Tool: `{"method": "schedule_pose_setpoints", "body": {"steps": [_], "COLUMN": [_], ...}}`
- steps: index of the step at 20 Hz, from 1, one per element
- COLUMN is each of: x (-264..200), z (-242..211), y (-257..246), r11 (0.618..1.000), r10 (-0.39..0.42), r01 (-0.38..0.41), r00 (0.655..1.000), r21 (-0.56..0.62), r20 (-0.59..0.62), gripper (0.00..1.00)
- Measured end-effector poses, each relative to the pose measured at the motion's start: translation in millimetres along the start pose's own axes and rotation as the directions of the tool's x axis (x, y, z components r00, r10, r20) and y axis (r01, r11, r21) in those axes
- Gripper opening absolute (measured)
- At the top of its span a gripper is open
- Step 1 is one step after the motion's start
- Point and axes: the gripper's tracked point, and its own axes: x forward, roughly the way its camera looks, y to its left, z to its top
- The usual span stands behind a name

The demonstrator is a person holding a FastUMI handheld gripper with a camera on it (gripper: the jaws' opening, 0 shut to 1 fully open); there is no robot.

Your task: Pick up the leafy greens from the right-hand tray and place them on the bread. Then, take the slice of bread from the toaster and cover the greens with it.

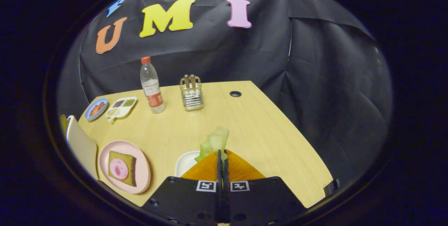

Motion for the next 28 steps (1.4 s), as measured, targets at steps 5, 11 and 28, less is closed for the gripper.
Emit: {"method": "schedule_pose_setpoints", "body": {"steps": [5,11,28], "x": [-40.3,-76.4,-121.9], "z": [6.5,4.9,-42.8], "y": [26.7,75.4,295.7], "r11": [0.999,0.996,0.911], "r10": [0.013,0.040,0.349], "r01": [-0.012,-0.032,-0.334], "r00": [0.998,0.995,0.937], "r21": [-0.035,-0.087,-0.240], "r20": [0.054,0.094,0.021], "gripper": [0.00,0.00,0.00]}}
